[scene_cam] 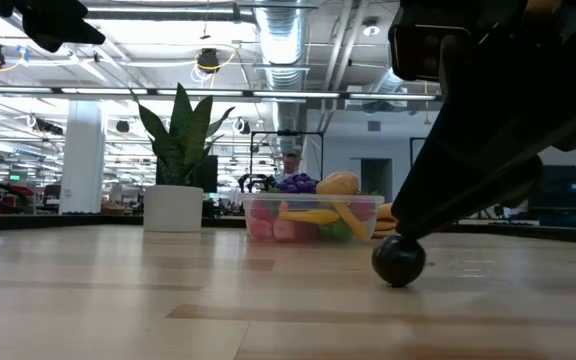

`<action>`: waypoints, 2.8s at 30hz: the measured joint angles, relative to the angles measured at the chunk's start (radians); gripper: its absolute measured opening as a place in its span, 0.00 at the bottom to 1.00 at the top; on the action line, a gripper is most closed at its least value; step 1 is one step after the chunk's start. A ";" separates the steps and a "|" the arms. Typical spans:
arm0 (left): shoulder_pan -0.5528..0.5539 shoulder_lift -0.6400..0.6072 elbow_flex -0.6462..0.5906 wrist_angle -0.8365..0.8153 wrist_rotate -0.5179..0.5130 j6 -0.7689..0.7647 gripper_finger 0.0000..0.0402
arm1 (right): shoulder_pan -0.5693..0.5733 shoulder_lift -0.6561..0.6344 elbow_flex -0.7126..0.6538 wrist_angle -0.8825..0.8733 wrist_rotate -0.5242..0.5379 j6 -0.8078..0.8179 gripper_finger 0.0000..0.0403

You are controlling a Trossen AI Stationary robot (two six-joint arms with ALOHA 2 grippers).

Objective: Pick and placing Produce into tupperware
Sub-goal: Put the black cherry into the transparent bin

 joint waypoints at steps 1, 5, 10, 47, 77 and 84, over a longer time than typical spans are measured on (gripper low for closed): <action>0.000 0.000 0.000 0.000 0.000 0.000 0.61 | -0.002 0.000 0.000 0.003 -0.001 -0.007 0.32; 0.000 0.000 0.000 0.000 0.000 0.000 0.61 | -0.006 0.000 0.000 0.005 -0.006 -0.038 0.32; 0.000 0.000 0.000 0.000 0.000 -0.004 0.61 | -0.011 0.000 0.000 0.004 -0.040 -0.112 0.32; 0.000 0.000 0.000 -0.015 0.000 -0.039 0.61 | -0.039 -0.001 0.001 -0.026 -0.083 -0.227 0.32; 0.000 0.000 0.000 -0.025 0.000 -0.045 0.61 | -0.071 -0.001 0.001 -0.033 -0.108 -0.237 0.32; 0.000 0.000 0.000 -0.029 0.000 -0.045 0.61 | -0.077 -0.001 0.001 -0.034 -0.108 -0.233 0.32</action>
